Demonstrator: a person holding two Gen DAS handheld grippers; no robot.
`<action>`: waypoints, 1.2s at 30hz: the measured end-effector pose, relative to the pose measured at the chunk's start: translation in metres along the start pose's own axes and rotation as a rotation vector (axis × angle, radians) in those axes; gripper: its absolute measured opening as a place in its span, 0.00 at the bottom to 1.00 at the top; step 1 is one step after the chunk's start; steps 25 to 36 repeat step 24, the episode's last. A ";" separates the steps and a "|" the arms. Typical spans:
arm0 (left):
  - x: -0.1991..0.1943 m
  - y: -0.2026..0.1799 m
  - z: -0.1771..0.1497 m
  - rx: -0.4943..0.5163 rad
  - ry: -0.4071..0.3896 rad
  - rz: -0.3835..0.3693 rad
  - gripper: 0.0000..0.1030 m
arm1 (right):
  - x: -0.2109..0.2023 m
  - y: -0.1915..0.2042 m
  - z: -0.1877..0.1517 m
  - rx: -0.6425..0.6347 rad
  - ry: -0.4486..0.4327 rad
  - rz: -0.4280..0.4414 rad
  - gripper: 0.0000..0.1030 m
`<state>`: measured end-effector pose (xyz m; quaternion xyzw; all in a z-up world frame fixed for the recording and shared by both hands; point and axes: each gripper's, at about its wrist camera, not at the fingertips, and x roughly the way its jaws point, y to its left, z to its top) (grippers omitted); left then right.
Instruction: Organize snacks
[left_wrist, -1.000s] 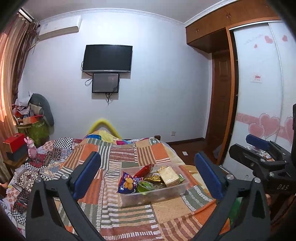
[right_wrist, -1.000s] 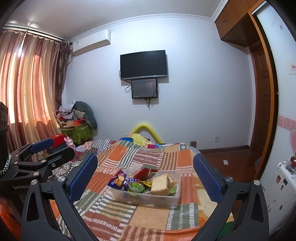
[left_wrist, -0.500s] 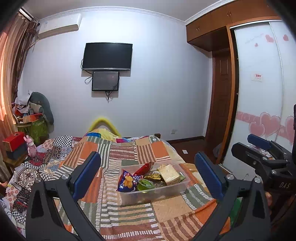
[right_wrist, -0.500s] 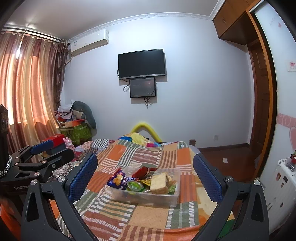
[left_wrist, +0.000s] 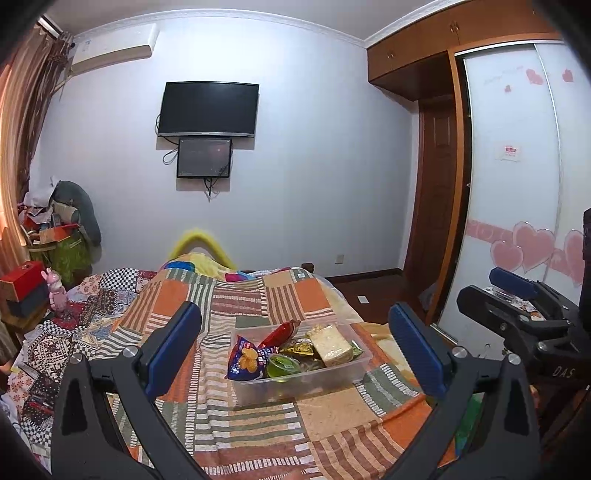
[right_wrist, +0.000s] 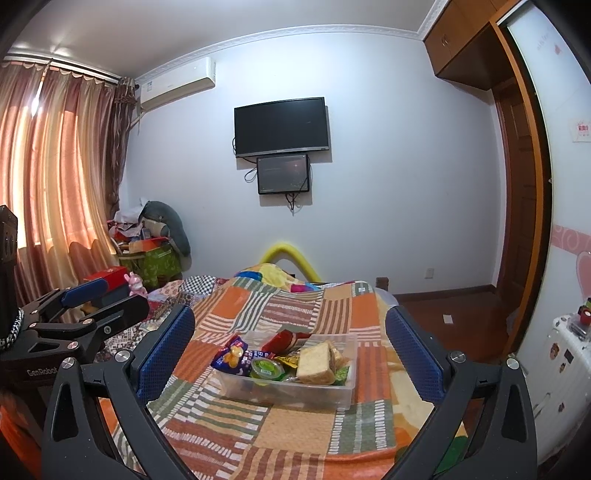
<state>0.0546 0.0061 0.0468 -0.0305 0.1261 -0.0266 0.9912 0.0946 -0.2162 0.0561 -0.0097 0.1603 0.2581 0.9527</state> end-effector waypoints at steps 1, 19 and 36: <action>0.000 0.000 0.000 -0.001 0.000 -0.001 1.00 | 0.000 0.000 0.000 0.001 0.001 -0.001 1.00; 0.000 -0.002 -0.001 -0.004 0.005 -0.006 1.00 | 0.003 -0.002 0.001 -0.001 0.011 0.000 1.00; 0.002 -0.002 -0.004 -0.003 0.015 -0.003 1.00 | 0.006 -0.004 -0.001 0.003 0.022 -0.003 1.00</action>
